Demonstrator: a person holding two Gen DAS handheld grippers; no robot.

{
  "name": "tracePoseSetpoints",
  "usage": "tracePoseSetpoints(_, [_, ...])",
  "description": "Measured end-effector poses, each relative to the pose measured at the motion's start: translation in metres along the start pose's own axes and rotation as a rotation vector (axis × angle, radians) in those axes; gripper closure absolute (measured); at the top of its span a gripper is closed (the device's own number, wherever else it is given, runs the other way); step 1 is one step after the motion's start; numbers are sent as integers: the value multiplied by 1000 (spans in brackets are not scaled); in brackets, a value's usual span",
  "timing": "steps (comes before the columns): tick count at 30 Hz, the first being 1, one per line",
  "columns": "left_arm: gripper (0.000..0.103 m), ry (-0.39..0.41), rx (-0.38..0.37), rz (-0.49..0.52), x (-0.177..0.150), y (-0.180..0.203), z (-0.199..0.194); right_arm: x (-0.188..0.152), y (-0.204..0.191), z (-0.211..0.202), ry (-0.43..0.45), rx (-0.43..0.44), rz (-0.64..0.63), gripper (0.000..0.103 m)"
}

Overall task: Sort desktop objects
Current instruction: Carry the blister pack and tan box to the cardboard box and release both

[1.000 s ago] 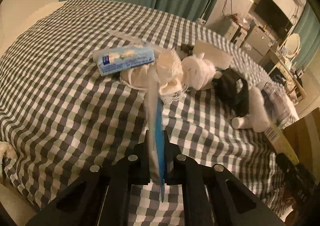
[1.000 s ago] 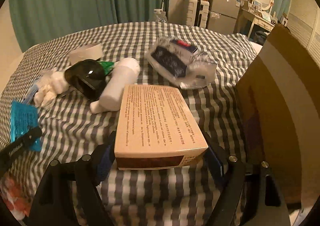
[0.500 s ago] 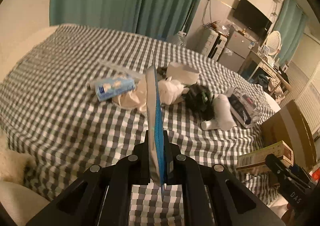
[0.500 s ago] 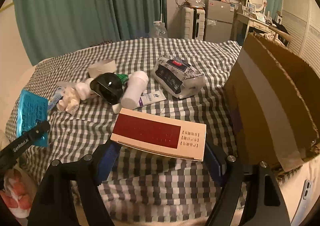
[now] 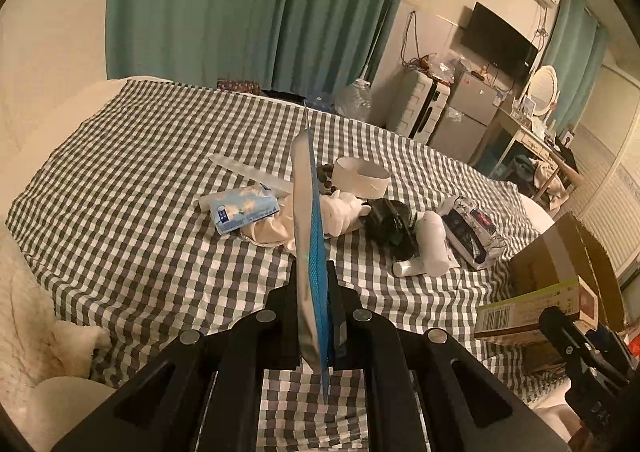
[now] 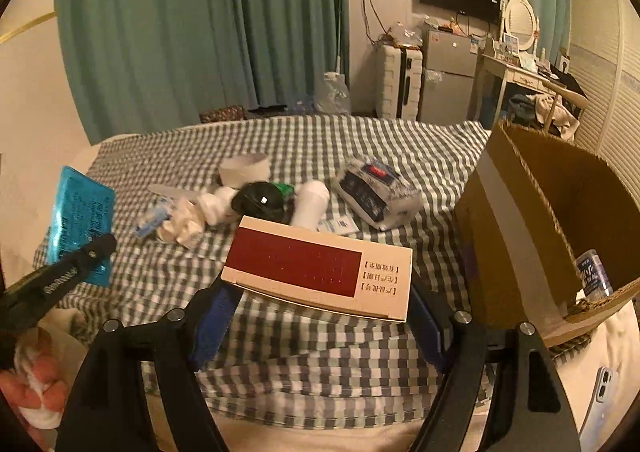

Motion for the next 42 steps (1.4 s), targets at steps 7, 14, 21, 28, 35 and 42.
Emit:
tracePoseSetpoints(7, [95, -1, 25, 70, 12, 24, -15, 18, -5, -18, 41, 7, -25, 26])
tracePoseSetpoints(14, [95, 51, 19, 143, 39, 52, -38, 47, 5, -39, 92, -6, -34, 26])
tracePoseSetpoints(21, [95, 66, -20, 204, 56, 95, -61, 76, 28, -71, 147, -66, -65, 26])
tracePoseSetpoints(28, [95, 53, -112, 278, 48, 171, -76, 93, 78, -101, 176, -114, -15, 26])
tracePoseSetpoints(35, [95, -1, -213, 339, 21, 261, -73, 98, 150, -121, 168, -220, 24, 26])
tracePoseSetpoints(42, [95, -76, -313, 435, -30, 353, -62, 77, 227, -118, 97, -322, 64, 26])
Point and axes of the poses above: each gripper's, at about its wrist camera, not at the fingertips, and z roughly the way its jaws point, y to its right, x to its top, the point moved 8 cm from there along z, roughly the way its jaws point, and after that the axes turned 12 degrees about -z, right-handed, at the moved point
